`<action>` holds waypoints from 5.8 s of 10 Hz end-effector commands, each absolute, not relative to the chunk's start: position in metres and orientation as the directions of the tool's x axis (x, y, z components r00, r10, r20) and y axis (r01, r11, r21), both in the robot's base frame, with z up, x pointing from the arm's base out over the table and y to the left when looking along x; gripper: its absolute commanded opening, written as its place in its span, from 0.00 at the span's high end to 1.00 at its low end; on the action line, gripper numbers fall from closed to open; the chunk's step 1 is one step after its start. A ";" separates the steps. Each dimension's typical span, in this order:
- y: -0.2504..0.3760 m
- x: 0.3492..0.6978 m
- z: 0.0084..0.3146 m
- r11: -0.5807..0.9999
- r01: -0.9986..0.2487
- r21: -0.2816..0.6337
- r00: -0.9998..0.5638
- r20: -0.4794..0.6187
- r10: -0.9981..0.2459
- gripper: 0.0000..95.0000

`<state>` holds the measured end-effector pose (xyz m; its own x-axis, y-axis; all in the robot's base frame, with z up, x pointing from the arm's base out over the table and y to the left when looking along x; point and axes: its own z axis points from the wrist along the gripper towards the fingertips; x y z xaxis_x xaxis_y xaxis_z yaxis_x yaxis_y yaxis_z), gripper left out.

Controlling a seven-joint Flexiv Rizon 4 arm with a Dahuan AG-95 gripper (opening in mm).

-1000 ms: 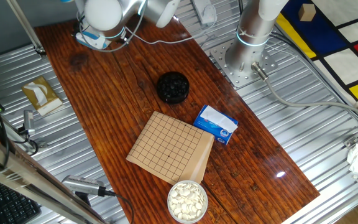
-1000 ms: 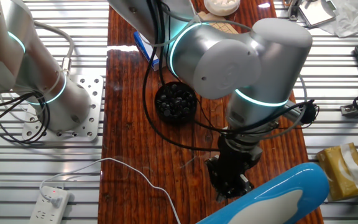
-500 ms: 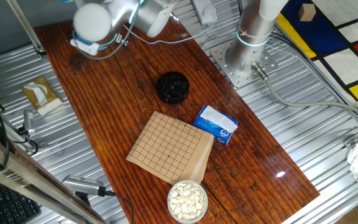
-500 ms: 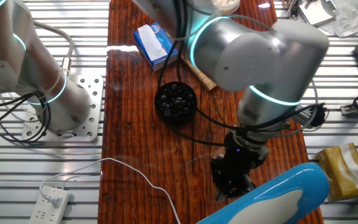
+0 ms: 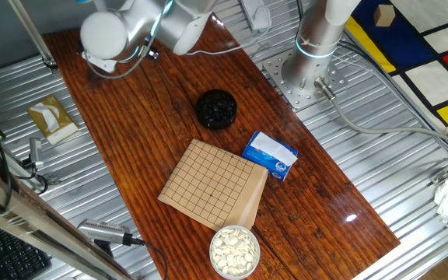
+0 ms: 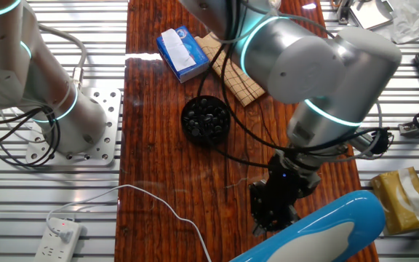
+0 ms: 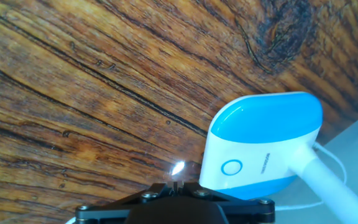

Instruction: Turn on the desk lamp by pressing the button

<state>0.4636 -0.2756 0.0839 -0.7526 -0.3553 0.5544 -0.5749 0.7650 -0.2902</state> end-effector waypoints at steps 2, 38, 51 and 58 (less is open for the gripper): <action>-0.275 0.462 0.085 0.766 -0.570 -0.297 -0.756 0.553 -0.348 1.00; -0.364 0.462 0.056 0.679 -0.632 -0.373 -0.757 0.485 -0.438 1.00; -0.375 0.469 0.047 0.660 -0.653 -0.372 -0.745 0.476 -0.468 1.00; -0.376 0.473 0.043 0.660 -0.654 -0.371 -0.744 0.474 -0.471 1.00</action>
<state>0.4732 -0.3759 0.0431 -0.7435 -0.4702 0.4755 -0.6538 0.6606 -0.3690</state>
